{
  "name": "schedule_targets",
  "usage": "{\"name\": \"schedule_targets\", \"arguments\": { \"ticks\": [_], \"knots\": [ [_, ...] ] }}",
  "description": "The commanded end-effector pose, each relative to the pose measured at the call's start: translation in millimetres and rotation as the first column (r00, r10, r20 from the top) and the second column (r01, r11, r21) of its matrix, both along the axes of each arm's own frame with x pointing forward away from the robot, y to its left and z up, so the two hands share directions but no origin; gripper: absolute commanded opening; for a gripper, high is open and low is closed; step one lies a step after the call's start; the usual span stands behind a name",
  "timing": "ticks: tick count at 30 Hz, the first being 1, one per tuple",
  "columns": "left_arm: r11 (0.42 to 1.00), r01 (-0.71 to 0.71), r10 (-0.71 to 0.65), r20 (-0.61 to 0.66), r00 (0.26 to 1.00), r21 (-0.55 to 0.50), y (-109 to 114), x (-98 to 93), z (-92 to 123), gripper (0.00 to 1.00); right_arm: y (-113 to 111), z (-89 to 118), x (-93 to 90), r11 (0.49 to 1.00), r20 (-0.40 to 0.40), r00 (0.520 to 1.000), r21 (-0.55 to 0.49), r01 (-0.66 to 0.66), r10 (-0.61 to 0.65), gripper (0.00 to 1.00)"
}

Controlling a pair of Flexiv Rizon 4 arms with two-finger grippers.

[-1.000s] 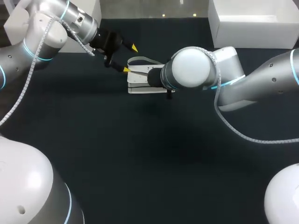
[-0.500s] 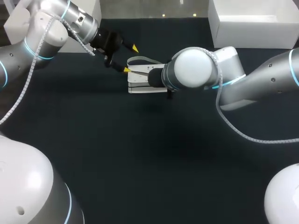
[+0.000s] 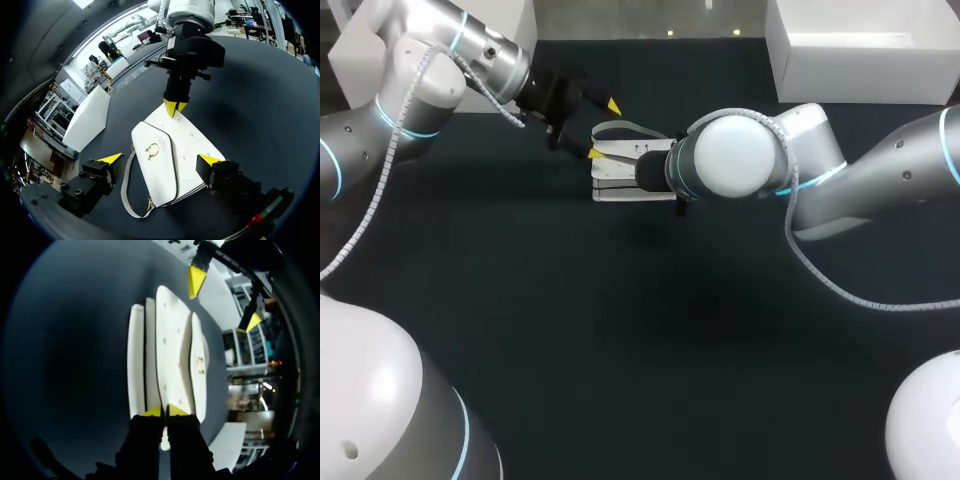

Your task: Pick up the bag, open it, inspect its contents, close it, and place it on the opposite side

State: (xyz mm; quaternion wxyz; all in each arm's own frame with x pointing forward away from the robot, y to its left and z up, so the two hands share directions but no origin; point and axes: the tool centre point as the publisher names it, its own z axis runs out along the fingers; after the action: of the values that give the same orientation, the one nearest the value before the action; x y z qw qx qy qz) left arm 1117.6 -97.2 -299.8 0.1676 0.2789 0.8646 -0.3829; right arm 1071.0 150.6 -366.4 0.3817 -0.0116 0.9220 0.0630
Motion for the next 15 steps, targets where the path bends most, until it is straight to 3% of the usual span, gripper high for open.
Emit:
{"name": "schedule_targets", "arguments": {
  "ticks": [1, 13, 15],
  "knots": [
    [1.000, -0.001, 0.001, 0.003, 1.000, -0.004, 0.0, 0.0, -1.6, 1.00, -0.1, -1.9, -1.1, 1.000, 0.005, 1.000, 0.003, -0.001, 0.001, 0.00],
    [1.000, -0.018, 0.017, 0.100, 0.995, 0.008, -12.4, -6.4, -27.0, 1.00, -0.1, -1.9, -1.1, 1.000, 0.005, 1.000, 0.003, -0.001, 0.001, 0.00],
    [1.000, -0.017, 0.017, 0.093, 0.995, 0.007, -13.2, -6.1, -30.2, 0.86, -0.1, -1.9, -1.1, 1.000, 0.005, 1.000, 0.003, -0.001, 0.001, 0.00]
  ]
}}
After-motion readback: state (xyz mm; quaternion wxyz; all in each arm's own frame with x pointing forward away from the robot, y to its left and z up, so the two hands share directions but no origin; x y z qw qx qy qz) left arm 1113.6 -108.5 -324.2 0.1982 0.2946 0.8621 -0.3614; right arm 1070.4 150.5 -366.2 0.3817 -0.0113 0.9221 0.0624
